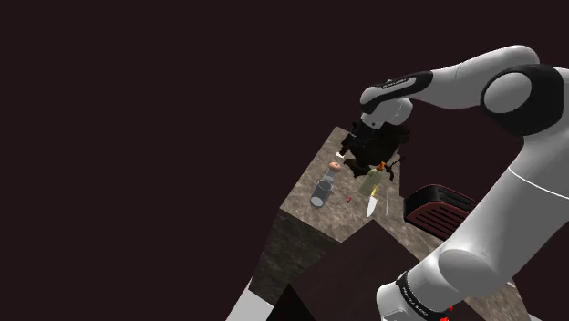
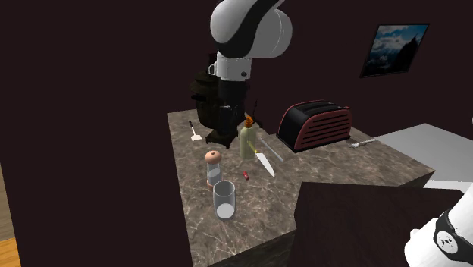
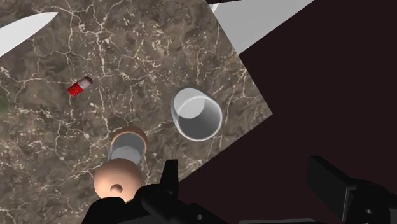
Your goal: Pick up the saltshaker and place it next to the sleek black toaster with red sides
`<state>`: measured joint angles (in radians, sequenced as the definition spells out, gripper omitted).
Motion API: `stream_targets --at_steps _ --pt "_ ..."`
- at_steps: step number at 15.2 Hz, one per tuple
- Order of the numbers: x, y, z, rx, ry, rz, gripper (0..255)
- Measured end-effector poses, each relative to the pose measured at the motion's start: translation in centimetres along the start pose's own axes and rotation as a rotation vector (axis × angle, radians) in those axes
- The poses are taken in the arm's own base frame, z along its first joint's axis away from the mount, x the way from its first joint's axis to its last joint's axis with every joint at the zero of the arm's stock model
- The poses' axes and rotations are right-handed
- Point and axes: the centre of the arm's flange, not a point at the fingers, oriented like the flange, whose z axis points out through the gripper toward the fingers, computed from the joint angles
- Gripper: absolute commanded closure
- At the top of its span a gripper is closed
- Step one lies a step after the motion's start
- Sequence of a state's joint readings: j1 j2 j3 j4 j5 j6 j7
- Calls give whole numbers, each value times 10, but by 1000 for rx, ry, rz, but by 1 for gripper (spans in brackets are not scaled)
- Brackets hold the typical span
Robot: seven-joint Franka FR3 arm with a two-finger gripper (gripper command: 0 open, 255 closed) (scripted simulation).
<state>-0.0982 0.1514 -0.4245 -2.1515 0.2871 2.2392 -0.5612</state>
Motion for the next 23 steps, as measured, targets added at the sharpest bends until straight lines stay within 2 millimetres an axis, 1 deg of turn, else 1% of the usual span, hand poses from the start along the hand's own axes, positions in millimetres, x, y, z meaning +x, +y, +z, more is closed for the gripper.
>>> stream_targets --at_steps 5,6,7,9,13,15,16,18,23 --pt "34 43 35 -3 -14 7 0" --pt "39 55 44 -3 -17 8 0" --pt "42 62 54 -4 -20 10 0" --pt "53 80 68 -6 -26 13 0" --pt "80 117 101 -7 -38 18 0" --pt "89 133 116 -8 -44 21 0" --pt "90 139 121 -8 -45 22 0" --pt "91 143 135 -8 -46 22 0" --pt "91 145 163 -8 -46 22 0"
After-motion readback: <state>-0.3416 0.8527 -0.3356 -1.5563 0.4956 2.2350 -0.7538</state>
